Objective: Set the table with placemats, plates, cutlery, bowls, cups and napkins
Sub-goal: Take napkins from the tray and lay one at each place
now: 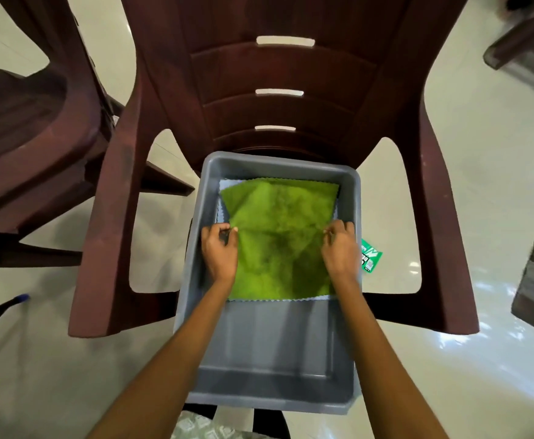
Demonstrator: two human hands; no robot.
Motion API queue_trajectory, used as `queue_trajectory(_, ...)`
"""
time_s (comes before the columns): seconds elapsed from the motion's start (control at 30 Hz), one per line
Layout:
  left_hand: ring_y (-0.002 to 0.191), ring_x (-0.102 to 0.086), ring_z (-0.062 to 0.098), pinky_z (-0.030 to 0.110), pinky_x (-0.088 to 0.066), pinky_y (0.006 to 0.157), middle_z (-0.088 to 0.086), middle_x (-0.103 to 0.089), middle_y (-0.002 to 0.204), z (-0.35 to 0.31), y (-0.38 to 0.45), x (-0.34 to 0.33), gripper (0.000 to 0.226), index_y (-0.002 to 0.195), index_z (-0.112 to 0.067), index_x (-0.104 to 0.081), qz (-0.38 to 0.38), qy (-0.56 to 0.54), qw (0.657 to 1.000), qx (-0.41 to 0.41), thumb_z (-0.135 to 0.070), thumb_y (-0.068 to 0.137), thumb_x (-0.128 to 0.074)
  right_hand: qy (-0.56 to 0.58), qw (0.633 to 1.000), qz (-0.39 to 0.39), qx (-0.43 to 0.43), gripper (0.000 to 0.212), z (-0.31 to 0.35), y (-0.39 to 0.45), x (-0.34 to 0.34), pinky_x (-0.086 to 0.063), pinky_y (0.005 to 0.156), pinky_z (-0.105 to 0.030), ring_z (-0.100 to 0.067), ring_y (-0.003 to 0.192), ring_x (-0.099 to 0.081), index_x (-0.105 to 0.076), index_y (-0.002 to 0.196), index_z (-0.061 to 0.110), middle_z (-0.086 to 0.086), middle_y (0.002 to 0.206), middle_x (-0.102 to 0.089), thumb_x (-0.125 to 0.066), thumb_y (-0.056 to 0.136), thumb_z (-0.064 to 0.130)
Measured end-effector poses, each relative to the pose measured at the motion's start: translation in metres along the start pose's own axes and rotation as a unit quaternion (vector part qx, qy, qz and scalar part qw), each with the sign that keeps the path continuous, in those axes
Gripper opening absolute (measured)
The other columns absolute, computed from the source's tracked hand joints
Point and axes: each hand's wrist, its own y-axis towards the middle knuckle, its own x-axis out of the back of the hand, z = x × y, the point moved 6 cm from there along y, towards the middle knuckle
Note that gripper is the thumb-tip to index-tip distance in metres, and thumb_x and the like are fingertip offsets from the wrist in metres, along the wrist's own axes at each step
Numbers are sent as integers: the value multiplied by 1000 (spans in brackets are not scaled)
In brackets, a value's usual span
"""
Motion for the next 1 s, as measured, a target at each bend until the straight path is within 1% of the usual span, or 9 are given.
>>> queue_trajectory(0.13, 73, -56, 26, 34, -45, 71, 12, -61, 81, 10, -18, 13, 14, 87, -13, -61, 26, -61, 998, -2, -26, 83, -64, 67, 997, -6, 38, 12, -10, -16, 17, -35, 67, -27, -32, 89, -59, -59, 101, 2, -15, 107, -56, -51, 94, 8)
queue_trajectory(0.23, 58, -40, 1, 22, -34, 57, -2, -44, 66, -2, -35, 17, 15, 81, -19, -45, 107, -110, 988, -20, -22, 89, -57, 74, 991, 49, 101, 23, -2, -18, 4, -40, 85, -31, -33, 106, -54, -59, 111, 3, -16, 114, -55, -57, 88, 3)
queue_trajectory(0.3, 53, -32, -1, 19, -27, 54, -3, -33, 65, -12, -41, 16, 23, 78, -20, -40, 163, -168, 972, -7, -10, 92, -55, 30, 981, 94, 170, 41, 11, -21, -11, -39, 97, -36, -34, 115, -48, -55, 124, 6, -16, 122, -52, -61, 84, 3)
queue_trajectory(0.43, 61, -32, 10, 26, -26, 58, 0, -34, 68, -27, -41, 17, 13, 75, -24, -48, 232, -315, 918, 67, -27, 74, -61, -86, 968, 119, 201, 59, 24, -15, -32, -40, 99, -45, -34, 126, -37, -45, 136, 14, -12, 139, -40, -55, 79, 2)
queue_trajectory(0.5, 67, -36, 15, 30, -30, 64, 3, -41, 72, -28, -39, 21, 10, 75, -25, -50, 216, -348, 908, 88, -22, 75, -60, -121, 968, 115, 186, 48, 20, -5, -32, -38, 98, -43, -32, 127, -35, -50, 131, 13, -11, 138, -42, -50, 83, 4)
queue_trajectory(0.63, 74, -50, 14, 37, -39, 78, 3, -56, 80, -23, -34, 49, 12, 84, -22, -51, 108, -302, 945, 68, -13, 89, -59, -93, 970, 116, 194, 25, 7, 7, -11, -39, 93, -38, -31, 117, -45, -63, 113, 11, -10, 121, -58, -54, 89, 11)
queue_trajectory(0.83, 62, -59, -6, 9, -49, 62, -17, -67, 64, -4, -63, 97, 2, 92, -11, -59, 77, -217, 973, 2, -10, 91, -58, 172, 965, 154, 123, 7, -32, -43, 56, -42, 79, -18, -9, 94, -60, -66, 78, 14, 6, 88, -66, -70, 83, 11)
queue_trajectory(0.9, 66, -57, 2, 9, -47, 62, -11, -66, 65, 11, -70, 110, 10, 82, -18, -63, 71, -217, 974, 7, -9, 88, -62, 205, 958, 161, 117, 13, -44, -59, 66, -41, 80, -13, 4, 91, -61, -64, 76, 15, 6, 89, -68, -70, 83, 6)
queue_trajectory(1.0, 67, -56, 3, 12, -47, 64, -9, -64, 67, 23, -79, 116, 22, 74, -23, -64, 89, -224, 971, 11, -4, 85, -64, 141, 959, 174, 172, 17, -43, -68, 52, -36, 86, -18, -11, 103, -56, -64, 94, 14, 3, 103, -64, -74, 80, 14)
